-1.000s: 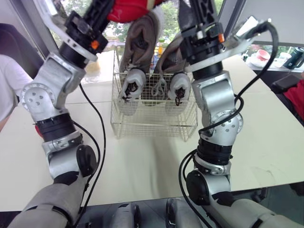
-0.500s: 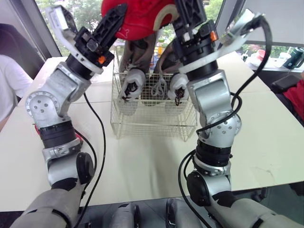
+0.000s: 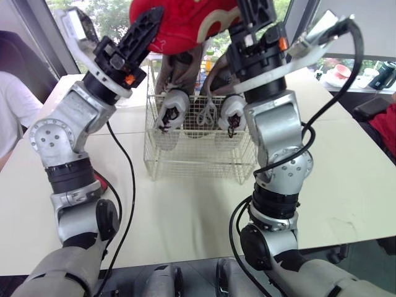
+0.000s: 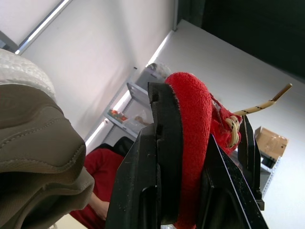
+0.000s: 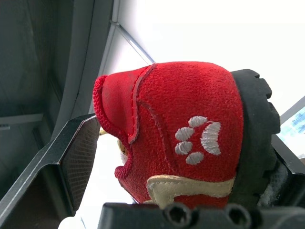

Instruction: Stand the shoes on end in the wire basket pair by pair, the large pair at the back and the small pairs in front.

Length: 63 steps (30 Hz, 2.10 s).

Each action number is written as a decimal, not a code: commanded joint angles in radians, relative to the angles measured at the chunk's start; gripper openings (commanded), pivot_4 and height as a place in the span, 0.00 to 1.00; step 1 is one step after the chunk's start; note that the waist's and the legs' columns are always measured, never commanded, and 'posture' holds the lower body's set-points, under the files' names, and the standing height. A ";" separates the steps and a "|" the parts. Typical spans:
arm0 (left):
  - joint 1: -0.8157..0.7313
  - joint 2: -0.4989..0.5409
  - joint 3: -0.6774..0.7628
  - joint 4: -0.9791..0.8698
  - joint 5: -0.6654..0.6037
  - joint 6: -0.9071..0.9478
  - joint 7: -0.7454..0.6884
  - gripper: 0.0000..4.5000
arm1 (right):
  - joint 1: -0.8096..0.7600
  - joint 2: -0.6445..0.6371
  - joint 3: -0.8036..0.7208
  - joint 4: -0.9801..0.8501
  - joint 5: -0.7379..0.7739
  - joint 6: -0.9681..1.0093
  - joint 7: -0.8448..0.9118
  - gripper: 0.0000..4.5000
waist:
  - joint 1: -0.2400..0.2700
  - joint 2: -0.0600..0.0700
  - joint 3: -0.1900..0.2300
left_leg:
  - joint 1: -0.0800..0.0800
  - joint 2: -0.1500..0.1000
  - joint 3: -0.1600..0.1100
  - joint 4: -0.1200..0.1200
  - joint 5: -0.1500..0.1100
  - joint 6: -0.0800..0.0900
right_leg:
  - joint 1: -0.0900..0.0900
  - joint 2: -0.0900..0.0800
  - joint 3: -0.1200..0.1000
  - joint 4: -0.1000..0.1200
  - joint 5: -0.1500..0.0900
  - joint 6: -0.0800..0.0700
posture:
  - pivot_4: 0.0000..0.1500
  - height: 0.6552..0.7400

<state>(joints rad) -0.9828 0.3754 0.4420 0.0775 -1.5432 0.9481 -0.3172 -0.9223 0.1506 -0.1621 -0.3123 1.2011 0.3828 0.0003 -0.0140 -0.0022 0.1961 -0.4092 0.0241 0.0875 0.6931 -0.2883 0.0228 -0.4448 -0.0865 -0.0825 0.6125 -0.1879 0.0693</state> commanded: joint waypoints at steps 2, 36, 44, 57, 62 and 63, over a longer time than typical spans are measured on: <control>0.011 0.018 0.004 -0.003 0.007 -0.016 0.002 0.05 | -0.046 0.016 0.005 -0.072 0.012 -0.041 -0.007 0.99 | -0.001 0.000 0.000 | 0.000 0.000 0.000 0.000 0.000 0.000 | 0.000 0.000 0.000 0.000 0.000 0.000 | 1.00 1.00; 0.458 0.397 -0.102 -0.556 0.172 0.060 -0.081 0.80 | -0.141 -0.909 -0.151 0.044 0.173 0.431 0.425 0.24 | 0.004 0.000 0.001 | -0.004 -0.002 0.001 -0.010 -0.002 0.003 | -0.004 -0.002 0.000 -0.013 -0.002 -0.003 | 1.00 1.00; 0.548 0.456 -0.114 -0.644 0.174 0.054 -0.032 0.80 | 0.011 -1.181 -0.028 0.278 -0.138 0.402 1.009 0.24 | 0.002 -0.001 0.001 | -0.002 0.000 0.004 -0.011 -0.002 0.004 | -0.002 -0.001 0.000 -0.016 -0.002 -0.003 | 1.00 1.00; 0.680 0.356 -0.159 -0.695 0.108 -0.007 0.089 0.80 | 0.180 -1.048 0.059 0.232 -0.396 0.216 1.154 0.24 | 0.004 -0.003 0.000 | 0.000 0.000 0.004 -0.010 -0.002 0.003 | 0.001 0.000 0.000 -0.016 0.000 0.000 | 1.00 1.00; 0.712 0.351 -0.172 -0.717 0.078 -0.016 0.118 0.80 | 0.222 -0.988 0.095 0.191 -0.428 0.206 1.150 0.24 | 0.000 -0.008 -0.003 | 0.003 0.002 0.005 -0.010 -0.002 0.002 | 0.003 0.001 0.000 -0.015 -0.001 -0.004 | 1.00 1.00; 0.714 0.353 -0.173 -0.717 0.077 -0.019 0.120 0.80 | 0.223 -0.975 0.103 0.188 -0.439 0.203 1.146 0.24 | 0.000 -0.009 -0.004 | 0.003 0.003 0.004 -0.010 -0.001 0.001 | 0.003 0.001 0.000 -0.015 0.000 -0.005 | 1.00 1.00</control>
<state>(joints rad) -0.2681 0.7163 0.2575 -0.6107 -1.4468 0.9526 -0.2025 -0.7276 -0.8481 -0.1276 -0.1176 0.7946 0.5670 1.1462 -0.0141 -0.0110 0.1923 -0.4054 0.0277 0.0919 0.6831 -0.2890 0.0229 -0.4418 -0.0842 -0.0820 0.5971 -0.1879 0.0628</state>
